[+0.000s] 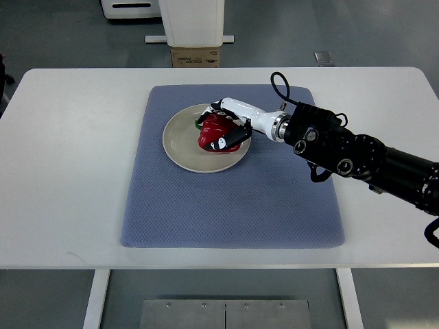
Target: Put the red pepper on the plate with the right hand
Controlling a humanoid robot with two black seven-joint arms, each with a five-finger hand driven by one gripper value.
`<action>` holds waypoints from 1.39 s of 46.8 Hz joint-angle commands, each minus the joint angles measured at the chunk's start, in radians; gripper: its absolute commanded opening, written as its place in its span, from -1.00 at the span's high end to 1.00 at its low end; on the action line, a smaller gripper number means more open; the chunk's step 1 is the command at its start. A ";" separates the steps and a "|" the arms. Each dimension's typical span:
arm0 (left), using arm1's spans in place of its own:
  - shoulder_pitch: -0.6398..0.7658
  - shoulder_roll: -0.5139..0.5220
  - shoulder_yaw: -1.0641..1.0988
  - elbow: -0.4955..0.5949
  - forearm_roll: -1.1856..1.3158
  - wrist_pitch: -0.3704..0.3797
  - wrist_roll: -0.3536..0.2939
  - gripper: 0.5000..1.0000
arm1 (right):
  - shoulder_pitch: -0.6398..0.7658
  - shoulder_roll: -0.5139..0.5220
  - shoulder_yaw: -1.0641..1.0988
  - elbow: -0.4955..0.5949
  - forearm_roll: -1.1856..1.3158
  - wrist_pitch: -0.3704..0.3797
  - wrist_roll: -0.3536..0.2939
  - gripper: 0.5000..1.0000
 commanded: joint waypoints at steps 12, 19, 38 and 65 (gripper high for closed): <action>0.001 0.000 0.000 0.000 0.000 0.000 0.000 -1.00 | -0.001 0.000 0.000 -0.001 0.000 0.000 0.004 -0.86; 0.001 0.000 0.000 0.000 -0.002 0.000 0.000 -1.00 | -0.012 0.000 0.000 -0.001 0.000 0.000 0.004 -0.98; 0.001 0.000 0.000 0.000 0.000 0.000 0.000 -1.00 | -0.003 0.000 0.055 -0.004 0.002 0.002 -0.003 -1.00; 0.001 0.000 0.000 0.000 0.000 0.000 0.000 -1.00 | -0.041 -0.103 0.267 -0.016 0.276 0.000 -0.035 -0.99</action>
